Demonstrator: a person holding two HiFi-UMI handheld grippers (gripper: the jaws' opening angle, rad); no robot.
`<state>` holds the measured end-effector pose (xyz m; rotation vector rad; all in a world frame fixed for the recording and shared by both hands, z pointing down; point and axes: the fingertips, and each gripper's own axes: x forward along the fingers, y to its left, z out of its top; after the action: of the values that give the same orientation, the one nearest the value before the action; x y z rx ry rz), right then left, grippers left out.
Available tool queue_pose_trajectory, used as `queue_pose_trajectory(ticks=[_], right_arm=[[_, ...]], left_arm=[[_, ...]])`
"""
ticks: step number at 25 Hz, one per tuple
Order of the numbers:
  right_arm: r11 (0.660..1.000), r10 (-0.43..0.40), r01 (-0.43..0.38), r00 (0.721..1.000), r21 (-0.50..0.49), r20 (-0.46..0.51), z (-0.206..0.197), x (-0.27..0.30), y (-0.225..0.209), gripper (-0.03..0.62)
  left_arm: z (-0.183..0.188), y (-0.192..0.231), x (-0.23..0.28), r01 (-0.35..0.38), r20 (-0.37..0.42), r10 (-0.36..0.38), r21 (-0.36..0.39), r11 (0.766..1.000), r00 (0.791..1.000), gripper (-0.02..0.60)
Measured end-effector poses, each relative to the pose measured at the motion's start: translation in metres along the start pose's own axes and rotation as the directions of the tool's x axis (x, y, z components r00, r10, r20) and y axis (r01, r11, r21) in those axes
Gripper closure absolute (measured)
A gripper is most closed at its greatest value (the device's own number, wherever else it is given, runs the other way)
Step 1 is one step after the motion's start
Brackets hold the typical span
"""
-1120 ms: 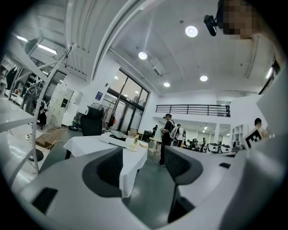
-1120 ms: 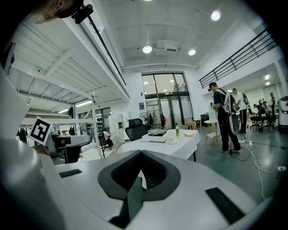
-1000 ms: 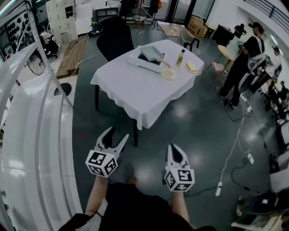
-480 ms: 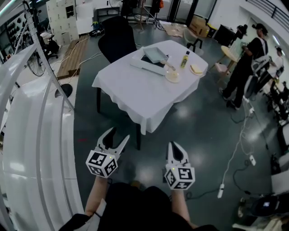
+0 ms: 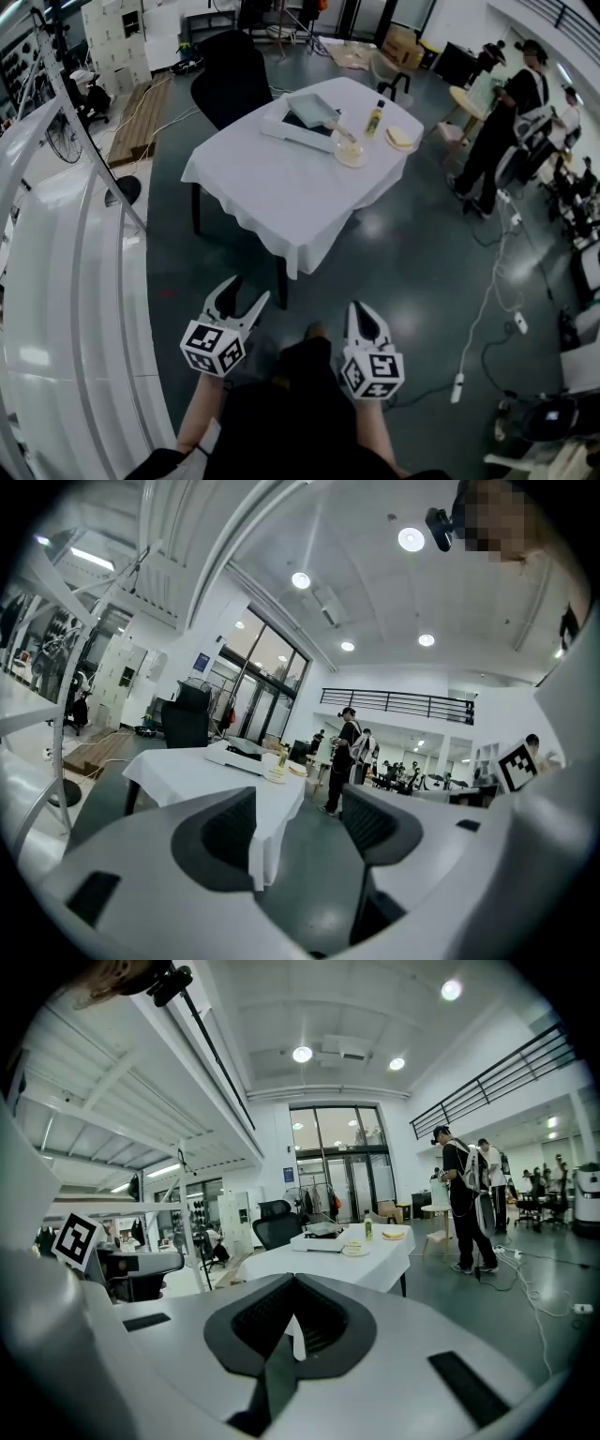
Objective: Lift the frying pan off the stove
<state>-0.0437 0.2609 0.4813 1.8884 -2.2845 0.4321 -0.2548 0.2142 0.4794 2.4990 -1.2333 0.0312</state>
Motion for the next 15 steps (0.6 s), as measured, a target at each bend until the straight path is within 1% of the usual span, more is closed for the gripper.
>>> queue_pose_trajectory(ticks=[5,9,12,15], right_arm=[[1.0,0.02,-0.02,1.0,-0.002,0.0,0.006,0.014,0.001,0.589],[0.999,0.052,-0.052,0.999,-0.013,0.001,0.008,0.037,-0.002,0.589],[0.998,0.067,-0.067,0.998,-0.015,-0.005,0.008,0.057,-0.012,0.589],[0.998,0.064,-0.064,0.998,-0.008,-0.008,0.017,0.077,-0.031,0.589]], left_arm=[[0.005,0.006,0.01,-0.01,0.008,0.01,0.003,1.0,1.0,0.31],[0.006,0.017,0.022,-0.039,0.014,0.039,0.003,0.999,0.999,0.31],[0.009,0.028,0.039,-0.071,0.023,0.071,0.012,0.997,0.997,0.31],[0.015,0.033,0.065,-0.079,0.03,0.079,0.0,0.997,0.996,0.31]])
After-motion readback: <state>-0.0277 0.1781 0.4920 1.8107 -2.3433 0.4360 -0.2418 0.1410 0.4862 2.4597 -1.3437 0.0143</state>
